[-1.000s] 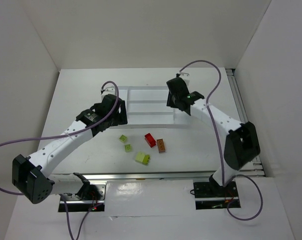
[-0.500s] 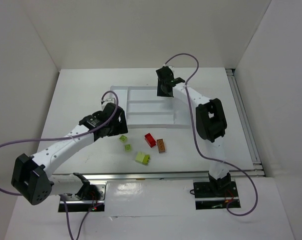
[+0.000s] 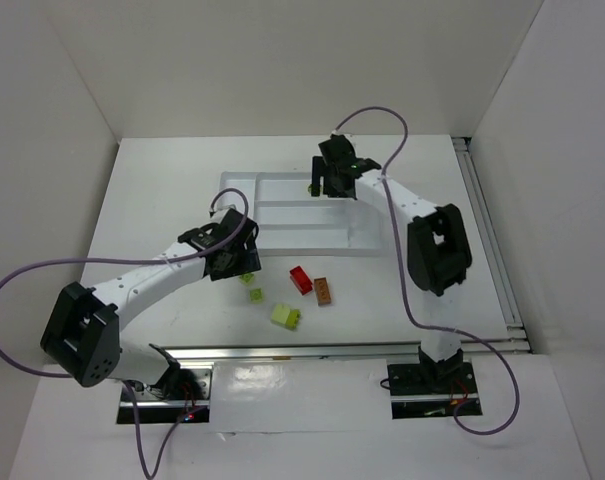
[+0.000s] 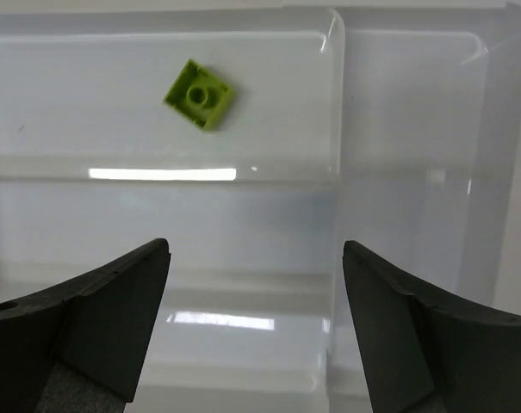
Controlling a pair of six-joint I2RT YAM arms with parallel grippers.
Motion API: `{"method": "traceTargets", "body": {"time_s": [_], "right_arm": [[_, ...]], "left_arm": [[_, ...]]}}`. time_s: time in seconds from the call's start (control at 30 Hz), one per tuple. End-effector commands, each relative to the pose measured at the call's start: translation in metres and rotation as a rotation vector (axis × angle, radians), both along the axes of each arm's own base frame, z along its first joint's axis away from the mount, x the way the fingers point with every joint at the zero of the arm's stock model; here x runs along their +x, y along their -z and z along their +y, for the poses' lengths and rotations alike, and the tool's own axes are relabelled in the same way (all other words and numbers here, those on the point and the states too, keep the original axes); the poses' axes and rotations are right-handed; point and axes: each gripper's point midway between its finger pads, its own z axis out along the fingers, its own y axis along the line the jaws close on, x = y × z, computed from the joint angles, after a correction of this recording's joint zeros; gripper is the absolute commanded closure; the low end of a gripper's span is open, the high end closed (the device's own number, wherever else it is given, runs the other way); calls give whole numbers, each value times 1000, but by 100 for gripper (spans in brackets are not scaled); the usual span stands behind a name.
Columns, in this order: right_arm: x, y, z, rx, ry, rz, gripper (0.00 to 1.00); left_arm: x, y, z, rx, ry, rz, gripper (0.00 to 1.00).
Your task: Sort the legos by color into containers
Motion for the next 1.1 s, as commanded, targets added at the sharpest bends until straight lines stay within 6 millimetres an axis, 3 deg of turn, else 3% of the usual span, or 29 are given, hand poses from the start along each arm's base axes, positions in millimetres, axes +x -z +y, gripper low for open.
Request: {"method": "traceTargets", "body": {"time_s": [0.0, 0.03, 0.07, 0.1, 0.13, 0.2, 0.23, 0.33, 0.53, 0.67, 0.77, 0.87, 0.93, 1.07], "right_arm": [[-50, -75, -4, 116, -21, -137, 12], [-64, -76, -3, 136, -31, -141, 12], [-78, -100, -9, 179, -34, -188, 12], [-89, -97, -9, 199, -27, -186, 12], [-103, -79, -16, 192, -18, -155, 12], [-118, -89, -20, 221, -19, -181, 12], [-125, -80, -23, 211, -18, -164, 11], [-139, -80, -20, 215, -35, -149, 11], [-145, -76, -22, 197, -34, -134, 10], [-144, -71, -21, 191, -33, -124, 10], [-148, -66, -18, 182, -43, -107, 10], [-149, -62, -21, 171, -36, -102, 10], [-150, -58, -22, 166, -36, -94, 10], [-154, -53, -19, 168, -40, -83, 10]], "left_arm": [[5, 1, -4, -27, -37, -9, 20], [7, 4, -6, -26, -37, -9, 20], [9, 6, -7, -30, -45, -7, 20], [7, 12, -7, -32, -69, 10, 21], [6, 16, -7, -33, -84, 22, 21], [10, 28, -11, -65, -154, 49, 21], [10, 33, -12, -73, -187, 63, 22], [6, 48, -14, -91, -283, 116, 19], [5, 63, -10, -54, -359, 160, 16], [19, 65, -17, -45, -362, 156, 27], [15, 73, -14, -17, -365, 186, 31], [14, 75, -10, -2, -380, 179, 43], [19, 68, -7, -12, -391, 155, 54], [24, 47, -5, -26, -361, 95, 65]]}}
